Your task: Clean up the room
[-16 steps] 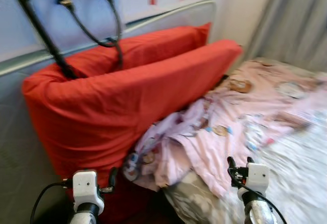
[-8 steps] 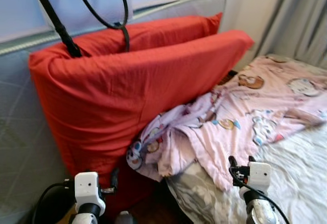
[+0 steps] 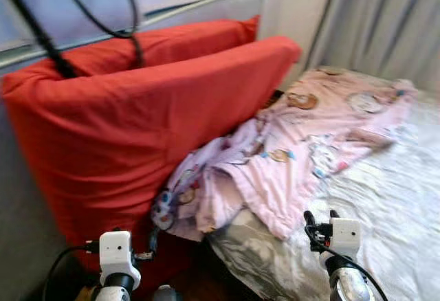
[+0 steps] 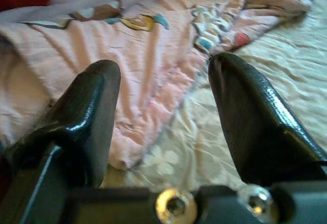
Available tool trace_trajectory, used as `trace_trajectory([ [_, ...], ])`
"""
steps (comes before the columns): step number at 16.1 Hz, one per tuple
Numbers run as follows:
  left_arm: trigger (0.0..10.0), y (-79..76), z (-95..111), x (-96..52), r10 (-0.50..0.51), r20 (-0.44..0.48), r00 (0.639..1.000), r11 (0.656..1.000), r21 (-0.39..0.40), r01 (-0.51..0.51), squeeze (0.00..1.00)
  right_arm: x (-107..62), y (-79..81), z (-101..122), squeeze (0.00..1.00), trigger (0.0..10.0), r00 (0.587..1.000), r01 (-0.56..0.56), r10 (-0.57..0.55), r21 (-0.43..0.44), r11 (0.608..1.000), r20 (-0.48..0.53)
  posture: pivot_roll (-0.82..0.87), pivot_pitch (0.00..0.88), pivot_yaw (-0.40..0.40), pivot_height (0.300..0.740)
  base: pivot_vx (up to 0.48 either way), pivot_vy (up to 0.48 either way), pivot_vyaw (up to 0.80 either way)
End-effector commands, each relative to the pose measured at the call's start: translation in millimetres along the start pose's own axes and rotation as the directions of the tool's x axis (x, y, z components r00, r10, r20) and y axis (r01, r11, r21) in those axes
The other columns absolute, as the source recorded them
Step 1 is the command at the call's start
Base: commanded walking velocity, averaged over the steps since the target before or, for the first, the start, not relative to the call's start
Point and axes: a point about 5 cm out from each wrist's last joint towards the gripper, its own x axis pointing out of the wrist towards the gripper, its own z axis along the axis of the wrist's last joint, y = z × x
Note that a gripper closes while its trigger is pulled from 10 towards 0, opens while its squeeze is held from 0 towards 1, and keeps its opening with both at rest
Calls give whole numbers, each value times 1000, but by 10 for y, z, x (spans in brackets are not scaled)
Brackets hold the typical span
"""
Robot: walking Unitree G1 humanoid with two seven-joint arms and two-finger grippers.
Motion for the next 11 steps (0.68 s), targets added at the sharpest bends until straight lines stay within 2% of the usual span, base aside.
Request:
trace_trajectory([
  [1,10000,-34,14,28,-12,0,1000,1000,1,12,0,21,-15,31,0,10000,1000,5,-5,0,1000,7,28,0,-34,646,0,0,0],
  [3,10000,-35,11,31,-14,-2,1000,1000,0,14,0,25,-16,20,0,10000,1000,-1,1,-8,1000,-12,29,0,-35,646,0,0,0],
  [5,10000,-38,11,31,-13,-3,1000,1000,-1,13,0,30,-12,22,0,10000,1000,-15,15,-14,1000,-14,29,0,-35,621,0,0,0],
  [6,10000,-41,10,31,-15,-4,1000,1000,-1,15,0,29,-2,46,0,10000,1000,-16,16,13,1000,20,29,0,-35,621,0,0,0],
  [11,10000,-42,2,45,-19,-12,1000,1000,-8,19,0,38,0,37,0,10000,1000,-15,15,2,1000,2,28,0,-35,621,0,0,0],
])
